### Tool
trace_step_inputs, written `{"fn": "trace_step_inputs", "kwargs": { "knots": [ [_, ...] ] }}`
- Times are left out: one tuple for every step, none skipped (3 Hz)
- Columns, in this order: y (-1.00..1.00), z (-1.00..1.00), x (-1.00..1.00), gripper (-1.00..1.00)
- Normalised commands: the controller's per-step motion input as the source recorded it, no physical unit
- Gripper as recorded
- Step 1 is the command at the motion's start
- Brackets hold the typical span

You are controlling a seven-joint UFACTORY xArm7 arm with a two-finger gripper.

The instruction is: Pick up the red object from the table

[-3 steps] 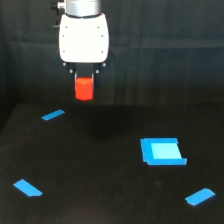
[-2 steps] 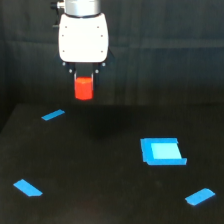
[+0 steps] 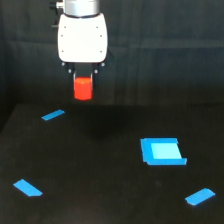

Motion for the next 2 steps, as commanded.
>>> {"fn": "trace_step_inputs", "kwargs": {
  "knots": [
    [-0.08,-0.04,-0.05,-0.95],
    [0.01,-0.01,-0.01,-1.00]
  ]
}}
